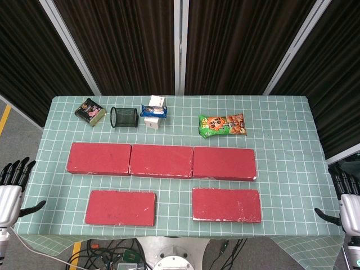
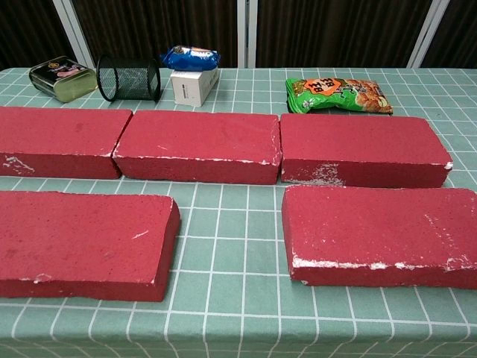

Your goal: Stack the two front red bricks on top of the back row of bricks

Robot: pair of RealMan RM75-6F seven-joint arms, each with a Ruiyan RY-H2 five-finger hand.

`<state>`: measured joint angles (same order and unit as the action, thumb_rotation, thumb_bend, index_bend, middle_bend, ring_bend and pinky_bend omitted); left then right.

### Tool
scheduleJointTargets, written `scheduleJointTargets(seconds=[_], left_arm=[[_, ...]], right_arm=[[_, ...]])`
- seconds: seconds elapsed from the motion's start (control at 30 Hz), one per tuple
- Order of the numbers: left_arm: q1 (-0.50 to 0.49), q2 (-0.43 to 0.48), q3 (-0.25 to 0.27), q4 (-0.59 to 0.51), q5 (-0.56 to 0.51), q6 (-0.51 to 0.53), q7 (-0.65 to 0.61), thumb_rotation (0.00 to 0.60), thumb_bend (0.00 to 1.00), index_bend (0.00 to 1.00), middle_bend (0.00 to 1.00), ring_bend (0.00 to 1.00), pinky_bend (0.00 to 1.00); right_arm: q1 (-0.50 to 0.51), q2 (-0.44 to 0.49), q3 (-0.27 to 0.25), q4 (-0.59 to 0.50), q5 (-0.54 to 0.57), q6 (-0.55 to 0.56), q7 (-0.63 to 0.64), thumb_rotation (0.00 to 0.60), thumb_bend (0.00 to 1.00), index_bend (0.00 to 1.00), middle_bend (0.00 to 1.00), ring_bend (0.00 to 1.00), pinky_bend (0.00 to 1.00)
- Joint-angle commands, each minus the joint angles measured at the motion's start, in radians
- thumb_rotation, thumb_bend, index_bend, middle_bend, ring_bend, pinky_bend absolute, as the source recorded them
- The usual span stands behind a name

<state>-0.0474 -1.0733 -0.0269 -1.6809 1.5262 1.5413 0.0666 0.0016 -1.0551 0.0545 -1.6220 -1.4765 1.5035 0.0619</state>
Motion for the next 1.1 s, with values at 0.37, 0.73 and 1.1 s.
scheduleJointTargets(seconds=[0.37, 0.73, 1.1], left_arm=[[-0.005, 0.011, 0.014, -0.017, 0.013, -0.022, -0.016, 0.600, 0.00, 0.06, 0.00, 0.00, 0.00], [-0.041, 0.037, 0.067, -0.108, 0.071, -0.117, -0.020, 0.600, 0.00, 0.06, 0.00, 0.00, 0.00], [-0.100, 0.053, 0.112, -0.180, 0.098, -0.250, -0.051, 0.600, 0.00, 0.06, 0.00, 0.00, 0.00]], right_arm=[[-0.001, -0.001, 0.002, 0.001, 0.001, 0.002, 0.004, 0.600, 0.00, 0.00, 0.00, 0.00, 0.00], [0.005, 0.020, 0.018, -0.009, 0.023, -0.007, 0.039, 0.600, 0.00, 0.00, 0.00, 0.00, 0.00], [0.009, 0.035, 0.016, -0.018, 0.002, 0.000, 0.031, 0.600, 0.00, 0.00, 0.00, 0.00, 0.00]])
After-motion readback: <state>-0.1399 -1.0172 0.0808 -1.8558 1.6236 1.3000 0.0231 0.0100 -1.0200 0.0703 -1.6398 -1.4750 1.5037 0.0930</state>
